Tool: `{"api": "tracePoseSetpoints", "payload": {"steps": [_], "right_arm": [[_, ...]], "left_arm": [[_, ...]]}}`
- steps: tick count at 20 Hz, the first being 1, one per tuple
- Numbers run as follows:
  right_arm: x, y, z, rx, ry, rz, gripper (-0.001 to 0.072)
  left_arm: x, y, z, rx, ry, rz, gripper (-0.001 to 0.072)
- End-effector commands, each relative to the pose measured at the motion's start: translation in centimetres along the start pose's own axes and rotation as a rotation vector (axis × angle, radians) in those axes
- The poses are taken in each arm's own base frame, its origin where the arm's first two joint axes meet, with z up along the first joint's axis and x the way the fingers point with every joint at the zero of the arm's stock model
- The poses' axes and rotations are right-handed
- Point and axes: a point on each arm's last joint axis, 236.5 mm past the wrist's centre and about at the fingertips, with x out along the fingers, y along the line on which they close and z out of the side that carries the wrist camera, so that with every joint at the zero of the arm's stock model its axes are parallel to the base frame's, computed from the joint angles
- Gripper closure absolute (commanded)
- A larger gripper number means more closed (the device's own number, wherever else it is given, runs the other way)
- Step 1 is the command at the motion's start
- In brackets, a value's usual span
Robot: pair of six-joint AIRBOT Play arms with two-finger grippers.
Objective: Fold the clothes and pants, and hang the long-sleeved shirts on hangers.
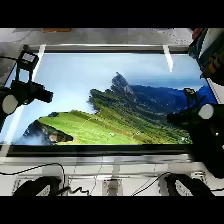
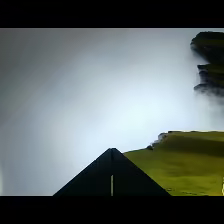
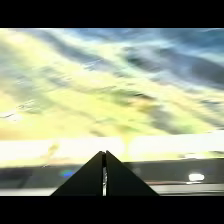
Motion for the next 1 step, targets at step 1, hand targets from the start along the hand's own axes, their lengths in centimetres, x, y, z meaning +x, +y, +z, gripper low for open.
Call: {"api": "tracePoseSetpoints", "payload": {"steps": [1], "right_arm": [[-0.43, -0.95, 1.83, -0.015, -0.09, -0.143, 0.0675]], "left_arm": [[-0.04, 0.05, 0.01, 0.0, -0.001, 0.001, 0.0695]]}}
